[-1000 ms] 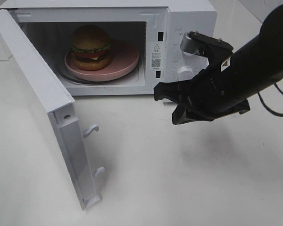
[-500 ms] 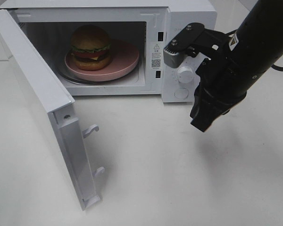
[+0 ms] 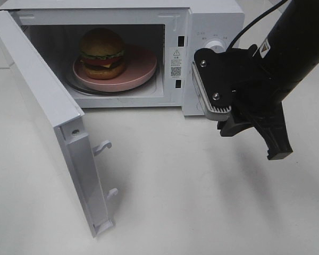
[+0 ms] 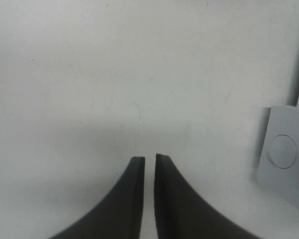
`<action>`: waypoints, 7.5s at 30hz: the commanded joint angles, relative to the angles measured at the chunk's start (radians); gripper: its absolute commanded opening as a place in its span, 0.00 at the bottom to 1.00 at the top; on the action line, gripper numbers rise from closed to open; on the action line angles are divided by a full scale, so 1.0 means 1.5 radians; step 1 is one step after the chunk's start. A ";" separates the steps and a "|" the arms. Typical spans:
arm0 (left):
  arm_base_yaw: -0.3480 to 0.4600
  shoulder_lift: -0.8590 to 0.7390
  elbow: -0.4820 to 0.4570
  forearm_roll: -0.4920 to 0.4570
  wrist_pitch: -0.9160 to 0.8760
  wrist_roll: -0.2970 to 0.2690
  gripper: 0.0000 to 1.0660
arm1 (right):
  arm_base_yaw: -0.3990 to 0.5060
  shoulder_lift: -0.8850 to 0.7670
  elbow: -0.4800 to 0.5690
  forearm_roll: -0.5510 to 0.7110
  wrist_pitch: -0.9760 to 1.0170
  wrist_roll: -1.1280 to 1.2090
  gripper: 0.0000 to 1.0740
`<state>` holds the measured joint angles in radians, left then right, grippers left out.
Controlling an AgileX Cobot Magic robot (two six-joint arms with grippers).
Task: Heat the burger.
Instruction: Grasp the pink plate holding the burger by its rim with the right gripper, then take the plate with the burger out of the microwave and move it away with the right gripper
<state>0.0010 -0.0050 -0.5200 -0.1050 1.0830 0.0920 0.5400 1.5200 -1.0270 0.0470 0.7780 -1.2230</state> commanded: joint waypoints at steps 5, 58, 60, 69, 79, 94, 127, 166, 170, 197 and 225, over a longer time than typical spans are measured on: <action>-0.001 -0.013 0.001 0.001 -0.008 -0.003 0.92 | -0.001 -0.005 -0.004 -0.076 -0.002 -0.029 0.24; -0.001 -0.013 0.001 0.001 -0.008 -0.003 0.92 | 0.099 0.266 -0.268 -0.166 -0.212 0.076 0.90; -0.001 -0.013 0.001 0.001 -0.008 -0.003 0.92 | 0.099 0.274 -0.277 -0.166 -0.214 0.079 0.89; -0.001 -0.013 0.001 0.001 -0.008 -0.003 0.92 | 0.099 0.350 -0.354 -0.165 -0.225 0.096 0.88; -0.001 -0.013 0.001 0.001 -0.008 -0.003 0.92 | 0.099 0.423 -0.425 -0.163 -0.225 0.105 0.87; -0.001 -0.013 0.001 0.001 -0.008 -0.003 0.92 | 0.099 0.540 -0.567 -0.161 -0.201 0.155 0.86; -0.001 -0.013 0.001 0.001 -0.008 -0.003 0.92 | 0.069 0.617 -0.661 -0.143 -0.187 0.155 0.00; -0.001 -0.013 0.001 0.003 -0.008 -0.003 0.92 | 0.083 0.431 -0.399 -0.143 -0.337 -0.010 0.00; -0.001 -0.013 0.001 0.003 -0.008 -0.003 0.92 | 0.083 0.411 -0.374 -0.139 -0.345 -0.017 0.00; -0.001 -0.013 0.001 0.004 -0.008 -0.003 0.92 | 0.082 0.295 -0.227 0.015 -0.369 -0.187 0.00; -0.001 -0.013 0.001 0.004 -0.008 -0.003 0.92 | 0.083 0.049 0.063 0.014 -0.456 -0.207 0.00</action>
<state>0.0010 -0.0050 -0.5200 -0.0980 1.0830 0.0920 0.6750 1.6220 -0.9290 0.0620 0.1750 -1.5510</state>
